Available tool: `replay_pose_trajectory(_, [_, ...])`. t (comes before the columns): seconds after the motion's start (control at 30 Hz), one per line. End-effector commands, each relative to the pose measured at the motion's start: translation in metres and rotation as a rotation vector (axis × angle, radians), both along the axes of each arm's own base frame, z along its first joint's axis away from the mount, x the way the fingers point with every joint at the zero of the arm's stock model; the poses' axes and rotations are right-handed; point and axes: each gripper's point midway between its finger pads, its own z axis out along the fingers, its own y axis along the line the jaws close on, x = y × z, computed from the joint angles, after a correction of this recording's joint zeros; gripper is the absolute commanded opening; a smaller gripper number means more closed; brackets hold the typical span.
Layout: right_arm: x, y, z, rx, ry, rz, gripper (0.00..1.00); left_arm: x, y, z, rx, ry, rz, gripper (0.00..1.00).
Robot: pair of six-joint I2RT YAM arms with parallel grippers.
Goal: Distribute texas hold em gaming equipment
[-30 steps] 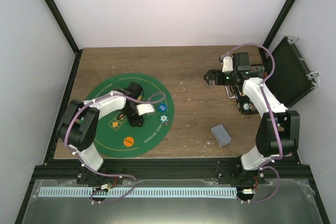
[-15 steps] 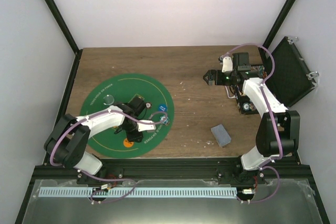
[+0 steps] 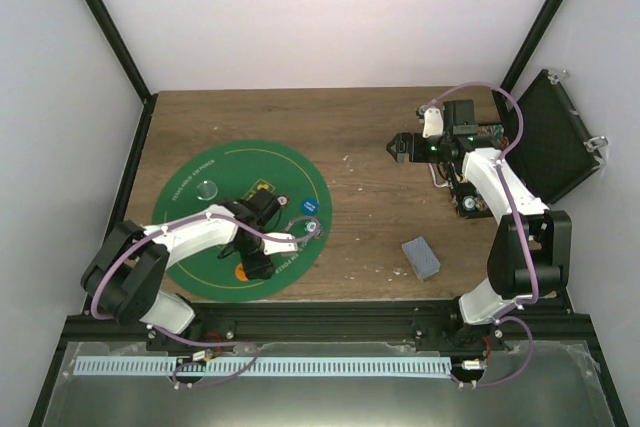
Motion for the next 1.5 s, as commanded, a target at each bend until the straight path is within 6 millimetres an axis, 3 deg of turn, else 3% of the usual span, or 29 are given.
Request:
replay_pose_trajectory(0.0, [-0.004, 0.002, 0.014, 0.009, -0.034, 0.014, 1.00, -0.021, 0.010, -0.004, 0.054, 0.108, 0.027, 0.69])
replay_pose_trajectory(0.13, [-0.004, 0.003, 0.013, 0.009, -0.033, 0.017, 1.00, -0.021, 0.009, 0.006, 0.054, 0.119, 0.013, 0.75])
replay_pose_trajectory(0.27, [-0.003, 0.004, 0.013, 0.014, -0.029, 0.022, 1.00, -0.010, -0.008, 0.037, 0.005, 0.116, 0.017, 0.81])
replay_pose_trajectory(0.43, [-0.004, 0.003, 0.014, 0.009, -0.033, 0.020, 1.00, 0.014, -0.023, 0.080, -0.057, 0.099, 0.057, 0.82])
replay_pose_trajectory(0.53, [-0.004, 0.003, 0.013, 0.007, -0.036, 0.020, 1.00, 0.045, -0.026, 0.103, -0.109, 0.042, 0.113, 0.85])
replay_pose_trajectory(0.6, [-0.004, 0.003, 0.012, 0.011, -0.031, 0.023, 1.00, 0.084, -0.024, 0.112, -0.126, -0.038, 0.189, 0.85])
replay_pose_trajectory(0.73, [-0.004, 0.005, 0.009, 0.016, -0.023, 0.028, 1.00, 0.152, -0.021, 0.098, -0.085, -0.130, 0.315, 0.75])
replay_pose_trajectory(0.87, [-0.005, 0.003, 0.009, 0.005, -0.023, 0.022, 1.00, 0.183, -0.038, 0.069, -0.093, -0.083, 0.357, 0.77])
replay_pose_trajectory(1.03, [-0.006, 0.001, 0.007, -0.005, -0.024, 0.017, 1.00, 0.215, -0.033, 0.030, 0.001, -0.122, 0.393, 0.83])
replay_pose_trajectory(1.2, [-0.005, 0.001, 0.003, -0.006, -0.012, 0.018, 1.00, 0.218, -0.031, 0.002, 0.052, -0.081, 0.402, 0.77])
replay_pose_trajectory(1.3, [-0.006, -0.001, 0.003, -0.014, -0.014, 0.012, 1.00, 0.208, -0.030, -0.006, 0.059, -0.041, 0.405, 0.66])
replay_pose_trajectory(1.47, [-0.004, 0.000, 0.002, -0.010, -0.012, 0.016, 1.00, 0.186, -0.021, -0.012, 0.086, -0.003, 0.394, 0.58])
